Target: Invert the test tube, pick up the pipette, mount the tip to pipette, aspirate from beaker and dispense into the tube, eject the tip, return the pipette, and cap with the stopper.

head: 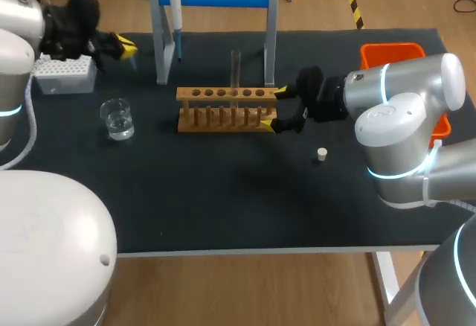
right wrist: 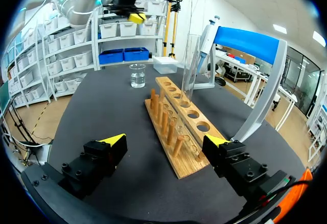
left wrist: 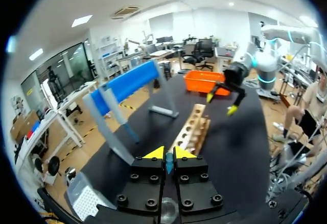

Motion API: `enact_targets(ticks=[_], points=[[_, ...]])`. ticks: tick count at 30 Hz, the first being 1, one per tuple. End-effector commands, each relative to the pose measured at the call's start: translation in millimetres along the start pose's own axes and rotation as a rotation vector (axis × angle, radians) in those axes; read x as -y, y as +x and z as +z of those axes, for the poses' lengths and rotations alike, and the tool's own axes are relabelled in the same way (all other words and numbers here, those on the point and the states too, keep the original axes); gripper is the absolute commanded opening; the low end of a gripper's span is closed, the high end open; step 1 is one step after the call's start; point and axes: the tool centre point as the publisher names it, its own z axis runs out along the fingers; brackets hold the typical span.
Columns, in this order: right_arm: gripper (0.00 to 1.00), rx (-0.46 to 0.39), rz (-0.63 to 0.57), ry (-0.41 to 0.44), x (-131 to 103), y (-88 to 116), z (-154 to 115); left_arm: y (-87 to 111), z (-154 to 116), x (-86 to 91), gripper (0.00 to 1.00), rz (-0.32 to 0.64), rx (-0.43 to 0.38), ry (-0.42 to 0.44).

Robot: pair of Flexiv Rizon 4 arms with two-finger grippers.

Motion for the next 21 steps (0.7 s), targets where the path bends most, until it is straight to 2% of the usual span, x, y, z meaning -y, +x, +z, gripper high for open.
enact_targets(ticks=[1, 7, 14, 21], points=[[1.00, -0.002, 0.000, -0.003, 0.9, -0.4, -0.8, 44.7, 5.3, 16.1, 0.00, 0.003, -0.045, -0.092], [1.00, -0.002, 0.000, -0.003, 0.9, -0.4, -0.8, 90.1, 37.3, 31.0, 0.00, 0.019, -0.141, -0.093], [1.00, -0.002, 0.000, -0.003, 0.9, -0.4, -0.8, 126.2, 55.0, 46.3, 0.00, 0.039, -0.214, -0.076], [1.00, -0.002, 0.000, -0.003, 0.9, -0.4, -0.8, 152.3, 66.2, 62.0, 0.00, 0.063, -0.260, -0.072]])
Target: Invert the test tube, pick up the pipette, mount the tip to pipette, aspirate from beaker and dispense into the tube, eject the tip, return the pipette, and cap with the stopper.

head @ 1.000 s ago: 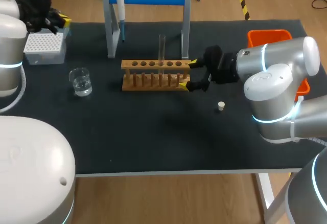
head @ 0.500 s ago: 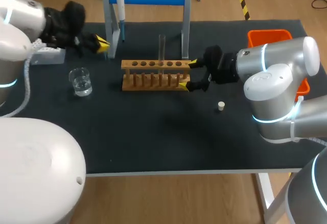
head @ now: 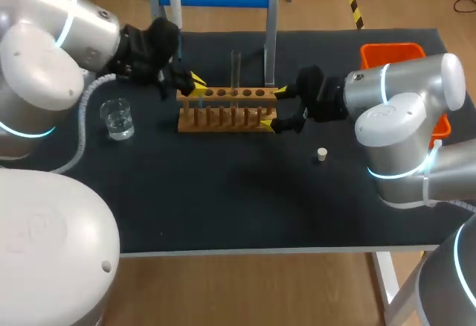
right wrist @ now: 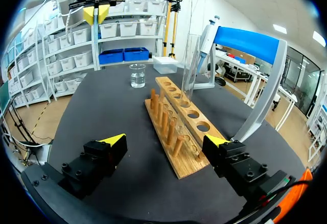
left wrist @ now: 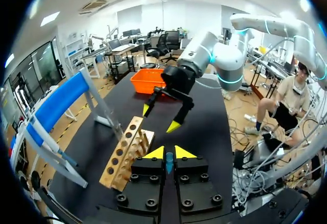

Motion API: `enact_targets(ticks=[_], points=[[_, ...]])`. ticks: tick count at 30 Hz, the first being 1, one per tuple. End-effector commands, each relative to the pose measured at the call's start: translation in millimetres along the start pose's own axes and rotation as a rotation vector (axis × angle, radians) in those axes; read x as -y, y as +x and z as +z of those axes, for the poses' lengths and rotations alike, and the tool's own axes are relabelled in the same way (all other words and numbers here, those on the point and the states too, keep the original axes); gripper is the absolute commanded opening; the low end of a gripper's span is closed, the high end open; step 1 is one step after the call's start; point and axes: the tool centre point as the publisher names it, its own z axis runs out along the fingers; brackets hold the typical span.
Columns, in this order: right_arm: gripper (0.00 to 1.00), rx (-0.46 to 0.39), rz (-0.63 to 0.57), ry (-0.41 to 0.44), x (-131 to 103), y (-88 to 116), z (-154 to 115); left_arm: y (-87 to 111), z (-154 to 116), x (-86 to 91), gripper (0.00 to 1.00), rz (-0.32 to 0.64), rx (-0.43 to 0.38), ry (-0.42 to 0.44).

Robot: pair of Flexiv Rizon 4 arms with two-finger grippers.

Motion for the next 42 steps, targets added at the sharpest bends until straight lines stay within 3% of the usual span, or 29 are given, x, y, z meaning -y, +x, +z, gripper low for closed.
enact_targets(ticks=[1, 14, 34, 42], points=[[1.00, -0.002, 0.000, -0.003, 1.0, -0.5, -0.9, 7.7, 10.6, 8.7, 0.00, 0.003, -0.019, -0.009], [1.00, -0.002, 0.000, -0.003, 1.0, -0.5, -0.9, 26.8, 17.5, 30.3, 0.00, 0.042, -0.053, -0.023], [1.00, -0.002, 0.000, -0.003, 1.0, -0.5, -0.9, 27.8, 17.5, 32.6, 0.00, 0.032, -0.058, -0.034], [1.00, -0.121, -0.035, -0.197, -14.4, 21.1, -54.7, 27.8, 17.5, 32.6, 0.00, 0.032, -0.058, -0.034]])
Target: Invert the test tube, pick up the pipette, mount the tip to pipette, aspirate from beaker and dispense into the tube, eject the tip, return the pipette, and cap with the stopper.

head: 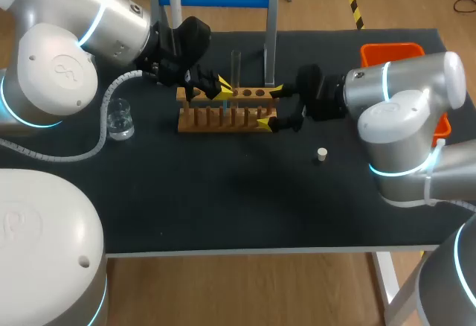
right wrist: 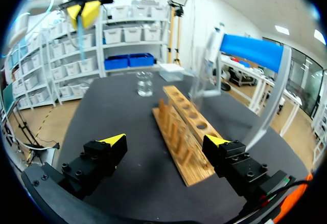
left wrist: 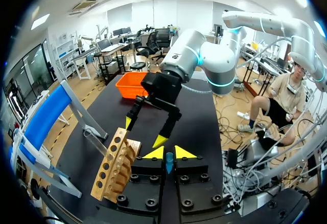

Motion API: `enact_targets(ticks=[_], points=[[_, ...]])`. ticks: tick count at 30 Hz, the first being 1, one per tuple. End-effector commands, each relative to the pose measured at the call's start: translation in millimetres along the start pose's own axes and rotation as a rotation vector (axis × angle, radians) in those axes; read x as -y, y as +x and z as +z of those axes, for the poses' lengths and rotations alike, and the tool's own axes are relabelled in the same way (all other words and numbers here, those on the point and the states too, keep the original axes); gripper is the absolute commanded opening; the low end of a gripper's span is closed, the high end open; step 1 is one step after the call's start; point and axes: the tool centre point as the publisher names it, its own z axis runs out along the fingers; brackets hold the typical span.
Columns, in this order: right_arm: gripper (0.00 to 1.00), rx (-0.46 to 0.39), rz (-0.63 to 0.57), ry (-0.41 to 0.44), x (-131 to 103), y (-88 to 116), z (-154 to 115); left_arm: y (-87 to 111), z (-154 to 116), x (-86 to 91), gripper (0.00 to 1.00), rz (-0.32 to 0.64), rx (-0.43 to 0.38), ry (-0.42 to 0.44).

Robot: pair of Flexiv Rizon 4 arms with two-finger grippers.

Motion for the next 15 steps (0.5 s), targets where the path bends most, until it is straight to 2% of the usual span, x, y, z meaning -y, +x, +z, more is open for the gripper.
enact_targets(ticks=[1, 4, 8, 15], points=[[1.00, -0.077, -0.042, -0.163, 1.9, 9.1, -52.5, -0.2, -0.6, 0.7, 0.00, 0.000, -0.002, -0.004], [1.00, -0.098, -0.099, -0.197, -6.4, 21.9, -63.9, -0.2, -0.6, 0.7, 0.00, 0.000, -0.002, -0.004], [1.00, -0.142, -0.161, -0.243, -15.2, 35.4, -65.5, -0.2, -0.6, 0.7, 0.00, 0.000, -0.002, -0.004], [1.00, -0.221, -0.158, -0.341, -32.8, 47.2, -54.1, -0.2, -0.6, 0.7, 0.00, 0.000, -0.002, -0.004]])
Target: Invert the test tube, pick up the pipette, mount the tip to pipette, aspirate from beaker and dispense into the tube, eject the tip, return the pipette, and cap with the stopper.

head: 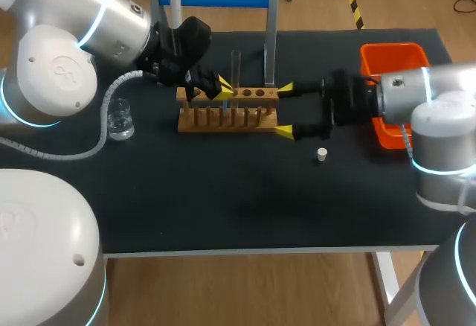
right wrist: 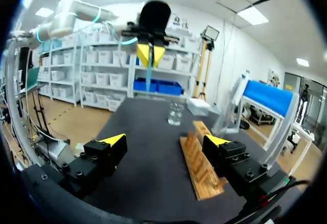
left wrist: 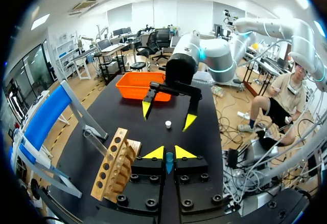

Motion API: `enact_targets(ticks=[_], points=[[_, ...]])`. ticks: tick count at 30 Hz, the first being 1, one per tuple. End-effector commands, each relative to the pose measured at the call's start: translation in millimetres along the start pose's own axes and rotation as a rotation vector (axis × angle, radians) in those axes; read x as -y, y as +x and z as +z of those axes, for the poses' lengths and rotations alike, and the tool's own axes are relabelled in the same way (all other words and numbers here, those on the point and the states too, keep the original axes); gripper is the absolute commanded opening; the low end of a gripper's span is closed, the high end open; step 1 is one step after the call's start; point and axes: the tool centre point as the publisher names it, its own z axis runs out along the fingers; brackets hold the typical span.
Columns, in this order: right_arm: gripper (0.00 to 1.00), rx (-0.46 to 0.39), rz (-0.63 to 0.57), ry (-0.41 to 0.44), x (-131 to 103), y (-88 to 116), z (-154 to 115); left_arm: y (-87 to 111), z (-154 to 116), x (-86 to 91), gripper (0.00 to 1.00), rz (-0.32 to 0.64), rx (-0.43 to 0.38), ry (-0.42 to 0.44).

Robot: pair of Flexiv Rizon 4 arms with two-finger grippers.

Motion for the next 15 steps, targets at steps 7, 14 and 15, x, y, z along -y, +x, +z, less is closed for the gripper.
enact_targets(ticks=[7, 14, 15], points=[[1.00, -0.096, 0.040, -0.159, -21.8, 13.3, 18.6, -0.2, -1.2, 0.4, 0.00, -0.001, -0.002, -0.004], [1.00, -0.132, 0.076, -0.206, -41.6, 25.5, 29.0, -0.2, -1.2, 0.4, 0.00, -0.001, -0.002, -0.004], [1.00, -0.137, 0.081, -0.214, -43.8, 26.5, 30.5, -0.2, -1.2, 0.4, 0.00, -0.001, -0.002, -0.004]])
